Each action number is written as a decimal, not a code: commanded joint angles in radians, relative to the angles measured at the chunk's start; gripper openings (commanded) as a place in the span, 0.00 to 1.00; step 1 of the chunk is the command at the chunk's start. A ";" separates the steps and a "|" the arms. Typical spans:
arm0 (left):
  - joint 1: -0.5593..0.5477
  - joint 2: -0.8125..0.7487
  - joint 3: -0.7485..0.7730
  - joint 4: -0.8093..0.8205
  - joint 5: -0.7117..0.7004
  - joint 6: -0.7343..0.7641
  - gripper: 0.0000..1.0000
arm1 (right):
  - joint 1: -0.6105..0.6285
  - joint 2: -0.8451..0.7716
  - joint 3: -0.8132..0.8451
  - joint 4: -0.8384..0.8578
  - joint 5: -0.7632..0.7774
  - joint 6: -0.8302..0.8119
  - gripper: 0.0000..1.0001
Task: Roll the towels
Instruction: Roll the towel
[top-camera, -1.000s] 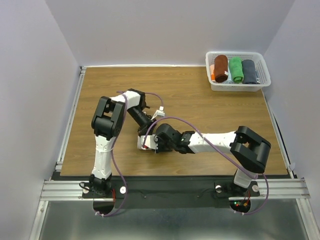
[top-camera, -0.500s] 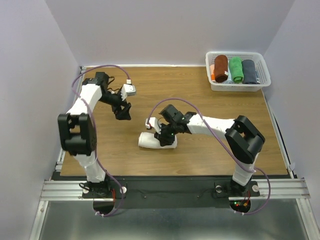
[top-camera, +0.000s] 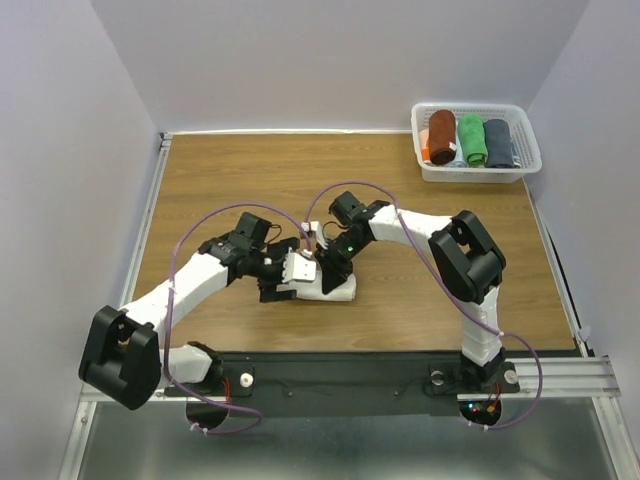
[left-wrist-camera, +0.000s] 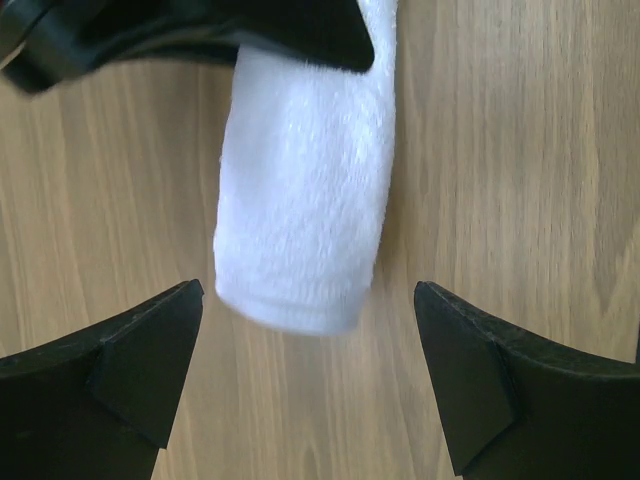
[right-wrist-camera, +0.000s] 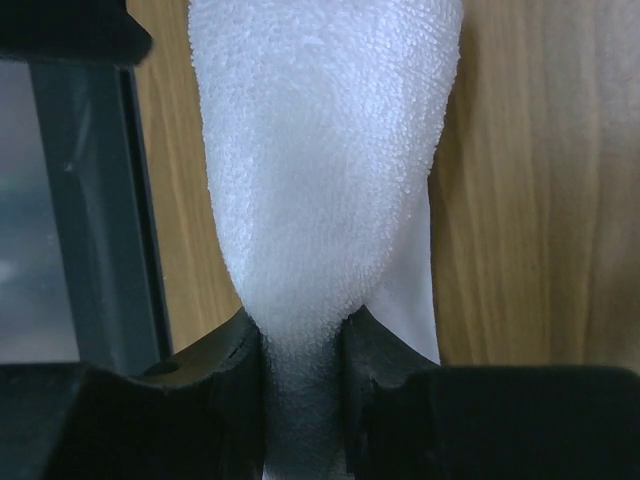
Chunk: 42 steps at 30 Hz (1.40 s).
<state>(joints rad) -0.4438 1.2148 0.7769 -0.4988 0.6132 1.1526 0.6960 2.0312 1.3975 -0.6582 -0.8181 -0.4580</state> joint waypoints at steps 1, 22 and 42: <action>-0.067 0.017 0.001 0.196 -0.081 -0.079 0.99 | 0.011 0.040 -0.018 -0.138 0.020 -0.037 0.05; -0.121 0.330 0.062 -0.015 -0.027 -0.008 0.37 | -0.050 -0.055 -0.015 -0.054 0.160 0.012 0.42; -0.026 0.765 0.429 -0.455 0.140 0.122 0.34 | -0.098 -0.623 -0.164 -0.038 0.417 -0.036 0.84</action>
<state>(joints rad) -0.4633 1.8793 1.2232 -0.8078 0.8410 1.2213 0.4969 1.4361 1.2610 -0.7185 -0.5182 -0.4488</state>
